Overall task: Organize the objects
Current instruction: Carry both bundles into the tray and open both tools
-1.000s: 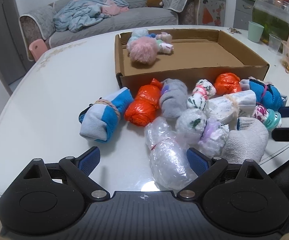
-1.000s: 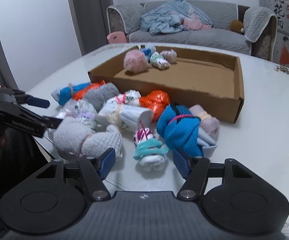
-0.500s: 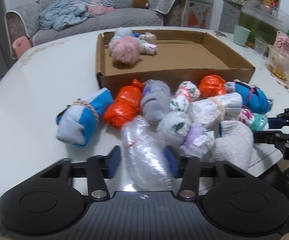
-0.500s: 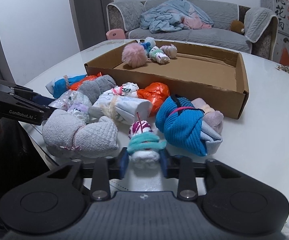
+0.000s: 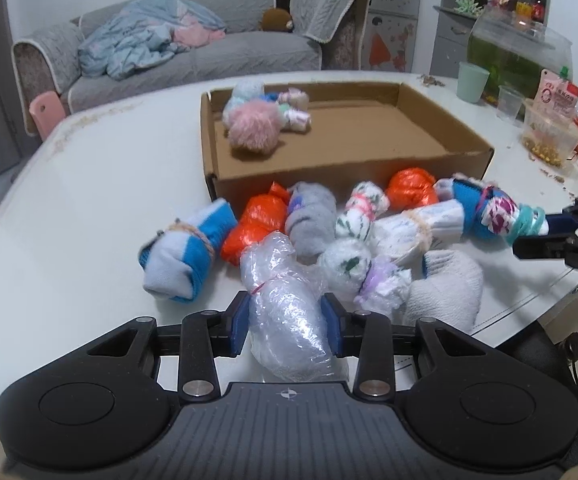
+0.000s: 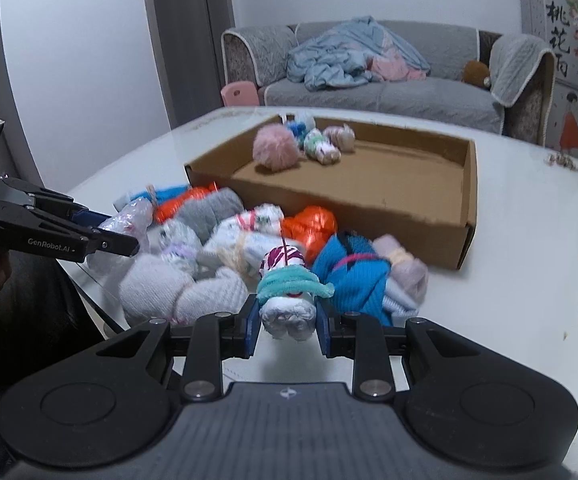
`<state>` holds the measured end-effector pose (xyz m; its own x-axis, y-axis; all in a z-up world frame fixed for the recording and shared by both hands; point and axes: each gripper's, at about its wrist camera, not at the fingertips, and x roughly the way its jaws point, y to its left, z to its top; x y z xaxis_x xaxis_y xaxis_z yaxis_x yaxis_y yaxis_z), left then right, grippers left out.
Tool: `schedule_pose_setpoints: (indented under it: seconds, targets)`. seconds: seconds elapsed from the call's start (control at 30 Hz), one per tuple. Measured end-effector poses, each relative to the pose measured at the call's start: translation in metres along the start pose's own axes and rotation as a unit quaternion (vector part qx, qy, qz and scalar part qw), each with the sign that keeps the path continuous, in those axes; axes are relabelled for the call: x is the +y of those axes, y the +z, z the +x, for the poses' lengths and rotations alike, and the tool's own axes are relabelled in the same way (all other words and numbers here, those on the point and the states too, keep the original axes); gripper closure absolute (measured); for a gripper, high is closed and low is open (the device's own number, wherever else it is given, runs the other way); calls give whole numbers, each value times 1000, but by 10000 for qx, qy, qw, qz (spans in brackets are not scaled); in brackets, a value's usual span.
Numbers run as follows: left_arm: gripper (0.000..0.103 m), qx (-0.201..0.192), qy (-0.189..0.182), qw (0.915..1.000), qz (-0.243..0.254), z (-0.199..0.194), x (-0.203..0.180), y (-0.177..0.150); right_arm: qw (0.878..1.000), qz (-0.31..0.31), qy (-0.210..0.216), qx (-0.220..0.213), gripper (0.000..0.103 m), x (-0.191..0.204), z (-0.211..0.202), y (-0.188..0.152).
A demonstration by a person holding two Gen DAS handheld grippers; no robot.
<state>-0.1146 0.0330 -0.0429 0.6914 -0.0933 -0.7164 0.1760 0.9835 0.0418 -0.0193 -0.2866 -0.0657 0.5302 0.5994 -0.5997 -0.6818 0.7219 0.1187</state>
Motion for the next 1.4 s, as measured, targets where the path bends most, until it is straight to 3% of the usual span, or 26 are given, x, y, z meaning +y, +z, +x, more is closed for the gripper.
schedule_pose_setpoints:
  seconds: [0.33,0.63,0.9,1.13,1.4]
  targets:
    - [58,-697,154,9972,227,-40,13,57,9982,-73,-61,-584,77,-19,-29,48]
    - [57,-1026,-138,9913,810,2,-18,161,9960,-305,-202,-812,77,-62,-7,115]
    - [57,-532,-632,9909,1064,106,-54,224,9980,-422,-73,-456,77,-85,68,160]
    - [57,-14,-437,9880,1484,200,-71,220,9995,-212,-132,174,77,-110,152,163]
    - [57,270,-410,9889,1400,242,-59,215,9975,-76,-204,669,77,-124,200,159]
